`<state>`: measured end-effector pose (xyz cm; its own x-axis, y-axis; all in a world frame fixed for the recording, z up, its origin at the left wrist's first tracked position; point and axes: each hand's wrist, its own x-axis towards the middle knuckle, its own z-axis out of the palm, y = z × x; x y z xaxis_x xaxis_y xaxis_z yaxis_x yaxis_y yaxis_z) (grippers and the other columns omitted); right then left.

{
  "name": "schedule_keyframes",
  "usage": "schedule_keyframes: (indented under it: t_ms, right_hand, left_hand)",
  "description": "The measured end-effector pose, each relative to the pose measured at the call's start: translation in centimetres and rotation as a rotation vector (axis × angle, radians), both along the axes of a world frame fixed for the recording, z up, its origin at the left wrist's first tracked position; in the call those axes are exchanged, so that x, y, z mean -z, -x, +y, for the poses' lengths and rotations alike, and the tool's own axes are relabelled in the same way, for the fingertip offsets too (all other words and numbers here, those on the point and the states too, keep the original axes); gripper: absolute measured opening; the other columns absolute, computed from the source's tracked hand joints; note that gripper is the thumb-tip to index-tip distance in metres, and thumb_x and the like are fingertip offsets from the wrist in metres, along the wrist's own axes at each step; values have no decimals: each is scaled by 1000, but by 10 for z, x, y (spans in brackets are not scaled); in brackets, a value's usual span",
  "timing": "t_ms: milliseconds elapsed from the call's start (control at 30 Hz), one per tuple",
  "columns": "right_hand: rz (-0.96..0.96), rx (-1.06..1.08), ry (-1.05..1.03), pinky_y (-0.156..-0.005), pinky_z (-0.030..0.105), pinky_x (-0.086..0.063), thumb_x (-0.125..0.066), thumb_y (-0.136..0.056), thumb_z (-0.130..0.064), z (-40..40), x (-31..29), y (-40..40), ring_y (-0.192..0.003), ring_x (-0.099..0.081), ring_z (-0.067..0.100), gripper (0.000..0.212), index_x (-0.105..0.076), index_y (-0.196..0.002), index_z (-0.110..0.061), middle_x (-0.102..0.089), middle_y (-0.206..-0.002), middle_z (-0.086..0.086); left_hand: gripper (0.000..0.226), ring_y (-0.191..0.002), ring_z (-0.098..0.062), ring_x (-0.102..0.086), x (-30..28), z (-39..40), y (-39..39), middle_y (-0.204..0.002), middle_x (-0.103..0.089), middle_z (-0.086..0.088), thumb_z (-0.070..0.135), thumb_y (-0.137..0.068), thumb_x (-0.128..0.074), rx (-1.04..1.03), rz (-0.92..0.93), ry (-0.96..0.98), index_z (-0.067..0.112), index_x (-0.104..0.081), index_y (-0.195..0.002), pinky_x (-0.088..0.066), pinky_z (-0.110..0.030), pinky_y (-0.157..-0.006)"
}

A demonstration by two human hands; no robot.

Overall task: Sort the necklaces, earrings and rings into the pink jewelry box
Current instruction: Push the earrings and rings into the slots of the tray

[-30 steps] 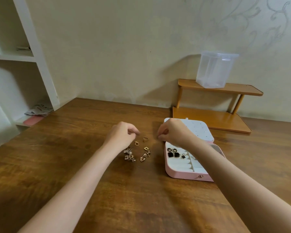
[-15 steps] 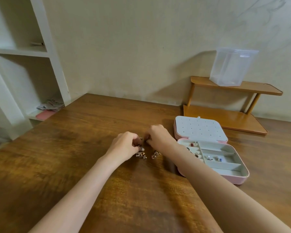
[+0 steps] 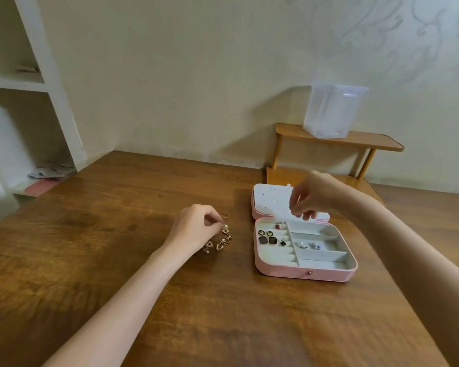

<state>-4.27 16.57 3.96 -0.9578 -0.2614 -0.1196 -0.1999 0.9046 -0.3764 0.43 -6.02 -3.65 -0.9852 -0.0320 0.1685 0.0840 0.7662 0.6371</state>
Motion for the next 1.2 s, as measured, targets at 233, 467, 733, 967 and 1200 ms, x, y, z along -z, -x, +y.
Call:
schedule_keyframes:
  t_ms: [233,467,733,967,1200]
  right_hand:
    - [-233,62,4,-59,15,-52,-67,-81,-2,25,16,-13,-61,-63,8,13,-71,-92,-6,-68,-73,2]
    - [-130,62,-59,-52,14,-48,-61,-86,-2,26,5,-14,-63,-63,8,20,-67,-101,-13,-69,-91,6]
    - [-205,-155,452,-71,22,-57,-60,-88,-10,-25,5,-30,-80,-68,15,20,-66,-106,-2,-71,-95,12]
    - [-111,-95,462,-69,29,-58,-67,-83,-14,-31,16,-28,-68,-68,14,7,-70,-85,-9,-71,-77,8]
    - [-98,20,165,-57,15,-52,-64,-84,-6,15,2,-24,-66,-63,9,12,-67,-95,-4,-67,-79,4]
  left_hand:
    - [3,-72,-6,-60,-9,25,-3,-80,-68,1,18,-86,-64,73,-132,-419,16,-66,-85,-49,-21,-71]
    - [6,-79,-11,-62,-12,32,-4,-84,-69,-3,16,-87,-62,87,-151,-416,21,-65,-84,-52,-28,-76]
    - [7,-78,-10,-66,-17,27,-6,-86,-72,-4,8,-85,-64,99,-268,-817,12,-69,-89,-52,-22,-71]
    - [12,-83,-13,-68,-20,27,-9,-87,-73,-6,5,-86,-61,145,-243,-784,14,-68,-91,-53,-27,-82]
    - [13,-79,-11,-66,-21,41,-8,-89,-73,-5,5,-86,-62,145,-236,-704,10,-68,-97,-52,-24,-75]
